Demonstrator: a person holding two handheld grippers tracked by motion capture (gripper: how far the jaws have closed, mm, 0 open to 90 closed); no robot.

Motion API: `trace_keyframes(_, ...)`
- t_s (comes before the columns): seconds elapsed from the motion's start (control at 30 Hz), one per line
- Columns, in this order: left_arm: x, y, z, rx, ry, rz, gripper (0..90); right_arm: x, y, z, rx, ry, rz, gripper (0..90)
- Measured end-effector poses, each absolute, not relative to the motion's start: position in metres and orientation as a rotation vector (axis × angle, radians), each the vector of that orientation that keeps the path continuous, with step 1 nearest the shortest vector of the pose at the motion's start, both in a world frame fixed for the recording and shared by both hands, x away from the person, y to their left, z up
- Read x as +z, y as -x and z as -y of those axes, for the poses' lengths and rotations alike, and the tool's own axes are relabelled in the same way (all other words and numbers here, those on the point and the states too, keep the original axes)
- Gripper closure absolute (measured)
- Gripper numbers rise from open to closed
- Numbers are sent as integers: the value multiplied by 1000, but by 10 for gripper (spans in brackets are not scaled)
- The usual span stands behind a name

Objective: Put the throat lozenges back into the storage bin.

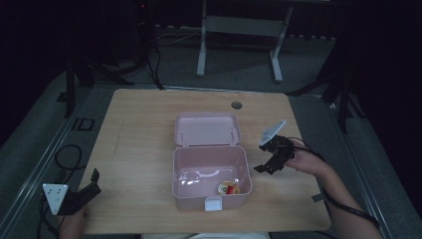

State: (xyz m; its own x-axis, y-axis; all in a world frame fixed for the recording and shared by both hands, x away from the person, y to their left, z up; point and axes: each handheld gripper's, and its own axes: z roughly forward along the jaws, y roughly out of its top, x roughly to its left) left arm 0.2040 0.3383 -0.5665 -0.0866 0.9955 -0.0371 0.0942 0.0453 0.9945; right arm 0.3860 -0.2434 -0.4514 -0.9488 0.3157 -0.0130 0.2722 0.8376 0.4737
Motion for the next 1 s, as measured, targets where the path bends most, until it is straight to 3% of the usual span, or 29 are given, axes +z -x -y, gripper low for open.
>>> trace_keyframes(0.43,-567,-204,-338,1193,-1209,-1361,11,-533,-385,271,930,-807,-2602,105)
trace_keyframes(1.0,-567,-204,-338,1194,-1208,-1359,10,-544,-374,308,1029,-1072,-2244,106)
